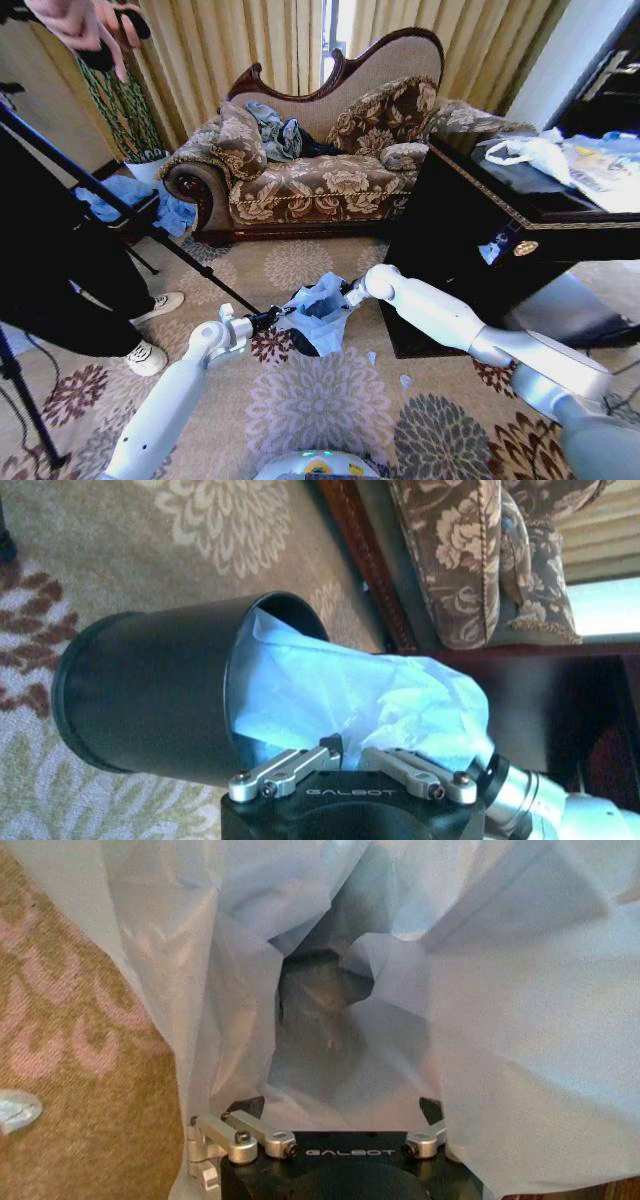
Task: Place a garbage bag over the trash bin.
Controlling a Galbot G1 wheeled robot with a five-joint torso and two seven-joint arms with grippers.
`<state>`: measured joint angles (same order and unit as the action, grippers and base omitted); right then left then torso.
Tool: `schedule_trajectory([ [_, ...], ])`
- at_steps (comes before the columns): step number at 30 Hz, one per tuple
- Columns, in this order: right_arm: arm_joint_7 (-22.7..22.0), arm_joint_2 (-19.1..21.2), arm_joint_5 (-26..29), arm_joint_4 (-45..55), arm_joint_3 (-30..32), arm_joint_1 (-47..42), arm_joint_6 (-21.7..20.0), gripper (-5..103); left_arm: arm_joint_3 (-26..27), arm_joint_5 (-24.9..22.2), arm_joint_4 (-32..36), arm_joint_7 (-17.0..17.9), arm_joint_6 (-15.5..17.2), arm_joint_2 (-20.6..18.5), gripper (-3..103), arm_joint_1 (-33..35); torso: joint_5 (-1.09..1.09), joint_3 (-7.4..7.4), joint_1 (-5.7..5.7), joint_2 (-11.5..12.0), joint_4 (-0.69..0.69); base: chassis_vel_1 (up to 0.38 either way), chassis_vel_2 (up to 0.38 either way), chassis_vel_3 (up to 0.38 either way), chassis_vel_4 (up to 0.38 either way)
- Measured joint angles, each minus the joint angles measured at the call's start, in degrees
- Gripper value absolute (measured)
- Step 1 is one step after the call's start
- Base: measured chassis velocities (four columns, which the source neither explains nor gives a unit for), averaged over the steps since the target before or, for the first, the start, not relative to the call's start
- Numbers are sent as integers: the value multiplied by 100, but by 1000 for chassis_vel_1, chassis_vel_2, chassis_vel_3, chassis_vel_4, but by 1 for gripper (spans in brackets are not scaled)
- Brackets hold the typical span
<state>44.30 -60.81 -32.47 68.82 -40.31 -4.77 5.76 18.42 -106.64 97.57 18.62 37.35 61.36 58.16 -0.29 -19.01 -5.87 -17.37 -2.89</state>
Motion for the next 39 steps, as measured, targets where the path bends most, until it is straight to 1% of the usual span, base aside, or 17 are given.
schedule_trajectory([
  [3,13,15,-27,-23,-1,-2,19,100,-18,27,0,-12,-1,-7,0,6,1,0,0,0,0,0,0,0,0],
  [9,60,196,-57,98,-4,-144,30,100,-87,199,53,-92,-1,-33,0,121,1,0,0,0,0,0,0,0,0],
  [12,60,245,-62,162,19,-216,22,100,-110,358,30,-199,-7,-39,0,144,1,0,0,0,0,0,0,0,0],
  [14,60,259,-95,197,81,-324,16,100,-130,579,-30,-360,-27,-35,0,149,0,0,0,0,0,0,0,0,0],
  [15,60,259,-95,197,81,-324,16,100,-130,579,-30,-360,-27,-35,0,149,0,0,0,0,0,0,0,0,0],
  [19,62,199,-201,216,246,-545,14,100,-167,946,-165,-701,-91,-39,0,182,1,0,0,0,0,0,0,0,0],
  [20,62,199,-201,216,246,-545,14,100,-167,946,-165,-701,-91,-39,0,182,1,0,0,0,0,0,0,0,0],
  [25,62,182,-335,236,457,-848,13,100,-222,1648,-241,-1253,-233,-62,0,422,1,0,0,0,1,0,0,0,0],
  [26,62,182,-335,236,457,-848,13,100,-222,1648,-241,-1253,-233,-62,0,422,1,0,0,0,1,0,0,0,0],
  [28,62,211,-379,318,576,-1010,2,100,-271,2007,-285,-1454,-299,-67,0,509,1,0,0,0,0,0,0,0,0],
  [29,62,211,-379,318,576,-1010,2,100,-271,2007,-285,-1454,-299,-67,0,509,1,0,0,0,0,0,0,0,0],
  [30,62,227,-394,360,641,-1101,-15,100,-289,2154,-334,-1546,-340,-68,0,516,0,0,0,0,0,0,0,0,0],
  [32,59,229,-470,413,802,-1312,-26,100,-319,2524,-496,-1743,-495,-37,0,476,0,0,0,0,1,0,0,0,0],
  [33,59,229,-470,413,802,-1312,-26,100,-319,2524,-496,-1743,-495,-37,0,476,0,0,0,0,1,0,0,0,0],
  [35,43,232,-539,448,953,-1493,-31,100,-343,2854,-664,-1886,-684,-6,0,410,1,0,0,0,1,0,0,0,0],
  [38,-51,293,-598,561,1161,-1776,-56,100,-398,3390,-913,-2149,-1087,-1,0,346,1,0,0,0,-1,0,0,0,0],
  [39,-51,293,-598,561,1161,-1776,-56,100,-398,3390,-913,-2149,-1087,-1,0,346,1,0,0,0,-1,0,0,0,0],
])
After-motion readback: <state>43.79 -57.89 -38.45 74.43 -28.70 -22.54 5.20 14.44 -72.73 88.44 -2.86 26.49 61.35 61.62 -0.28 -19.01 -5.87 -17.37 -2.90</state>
